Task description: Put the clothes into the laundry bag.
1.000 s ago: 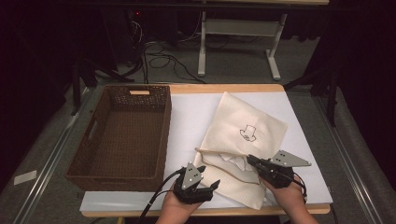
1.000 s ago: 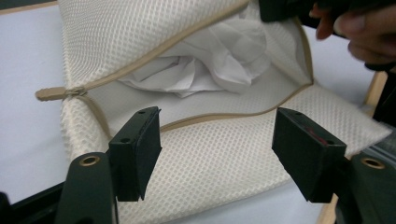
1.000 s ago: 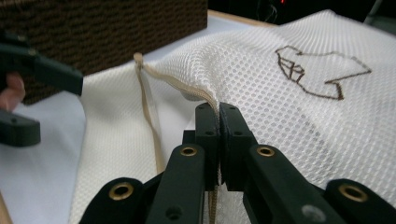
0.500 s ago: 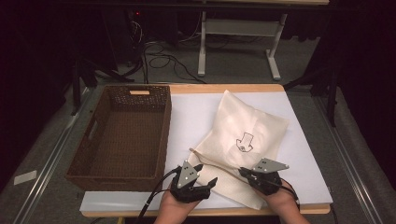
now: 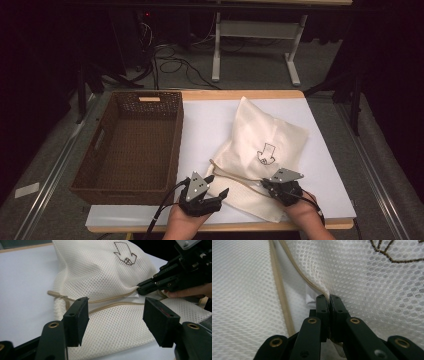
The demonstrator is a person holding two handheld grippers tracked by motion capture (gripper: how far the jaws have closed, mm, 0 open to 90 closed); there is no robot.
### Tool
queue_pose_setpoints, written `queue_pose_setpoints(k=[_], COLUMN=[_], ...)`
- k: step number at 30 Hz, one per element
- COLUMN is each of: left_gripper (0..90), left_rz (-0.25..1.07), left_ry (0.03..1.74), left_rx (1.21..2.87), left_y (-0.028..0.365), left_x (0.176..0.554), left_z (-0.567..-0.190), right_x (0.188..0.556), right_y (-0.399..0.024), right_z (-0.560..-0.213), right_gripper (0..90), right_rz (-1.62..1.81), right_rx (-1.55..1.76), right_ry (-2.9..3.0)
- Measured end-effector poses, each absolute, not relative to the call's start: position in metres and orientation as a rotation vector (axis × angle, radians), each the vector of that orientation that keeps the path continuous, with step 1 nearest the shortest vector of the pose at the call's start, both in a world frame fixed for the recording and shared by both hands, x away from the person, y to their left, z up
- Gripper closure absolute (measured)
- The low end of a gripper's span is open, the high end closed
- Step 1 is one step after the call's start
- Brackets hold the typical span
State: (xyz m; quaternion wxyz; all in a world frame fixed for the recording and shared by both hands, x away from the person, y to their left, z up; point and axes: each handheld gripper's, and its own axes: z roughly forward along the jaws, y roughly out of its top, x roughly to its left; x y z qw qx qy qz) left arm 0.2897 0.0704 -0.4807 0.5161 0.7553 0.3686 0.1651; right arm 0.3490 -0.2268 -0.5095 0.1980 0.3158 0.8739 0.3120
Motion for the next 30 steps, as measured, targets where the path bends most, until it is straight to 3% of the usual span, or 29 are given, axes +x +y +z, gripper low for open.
queue_pose_setpoints(k=[15, 30], left_gripper=[38.1, 40.7], left_rz=[0.409, 0.371], left_ry=[0.911, 0.883], left_rx=[1.812, 1.838], left_y=[0.075, 0.069], left_x=[0.291, 0.289], left_z=[-0.481, -0.484], right_x=[0.357, 0.381], right_y=[-0.240, -0.296], right_z=[-0.509, -0.505], right_gripper=[87.9, 88.2], right_rz=[0.847, 0.769], right_rx=[0.923, 1.110], right_ry=[2.410, 2.275])
